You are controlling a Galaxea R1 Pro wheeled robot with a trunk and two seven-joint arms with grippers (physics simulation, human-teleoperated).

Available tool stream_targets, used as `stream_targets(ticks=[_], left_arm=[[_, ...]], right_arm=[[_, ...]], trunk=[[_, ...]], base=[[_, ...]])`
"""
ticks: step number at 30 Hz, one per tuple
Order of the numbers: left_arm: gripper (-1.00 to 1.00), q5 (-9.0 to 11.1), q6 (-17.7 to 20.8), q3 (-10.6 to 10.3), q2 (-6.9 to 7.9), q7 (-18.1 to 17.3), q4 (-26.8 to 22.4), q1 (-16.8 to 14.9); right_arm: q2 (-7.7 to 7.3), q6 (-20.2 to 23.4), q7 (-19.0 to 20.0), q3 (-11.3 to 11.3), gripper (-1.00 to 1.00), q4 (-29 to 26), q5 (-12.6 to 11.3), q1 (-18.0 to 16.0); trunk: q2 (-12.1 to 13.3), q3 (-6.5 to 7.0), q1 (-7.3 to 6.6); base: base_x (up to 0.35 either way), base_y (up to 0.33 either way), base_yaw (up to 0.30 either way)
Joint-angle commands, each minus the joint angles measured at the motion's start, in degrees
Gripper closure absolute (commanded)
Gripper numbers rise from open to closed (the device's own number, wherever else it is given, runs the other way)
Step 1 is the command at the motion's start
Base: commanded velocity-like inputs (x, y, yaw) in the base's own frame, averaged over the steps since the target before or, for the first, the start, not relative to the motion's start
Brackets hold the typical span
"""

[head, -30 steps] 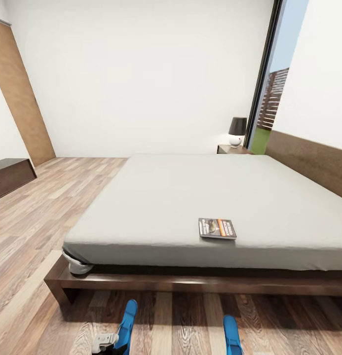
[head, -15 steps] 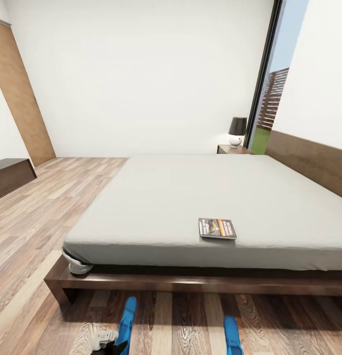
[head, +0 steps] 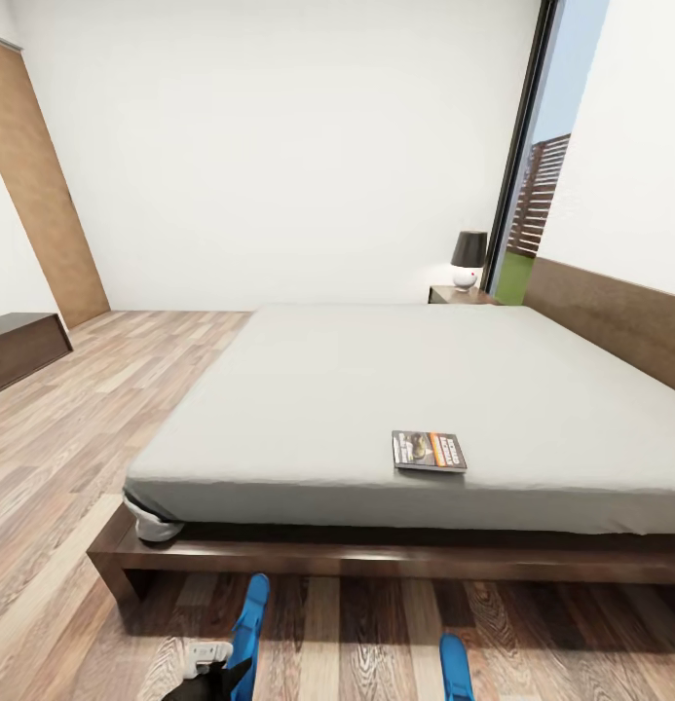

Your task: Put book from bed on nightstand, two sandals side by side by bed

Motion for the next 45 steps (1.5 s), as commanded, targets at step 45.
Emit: stream_targets(ticks=[45], left_arm=[[1.0, -3.5, 7.3, 5.9, -0.37, 39.3, -5.7, 0.0]], right_arm=[[-15.4, 36.4, 31.6, -0.8, 1.0, -17.7, -11.7, -0.1]], trunk=[[0.0, -0.05, -0.01]], base=[[0.0, 0.0, 0.0]])
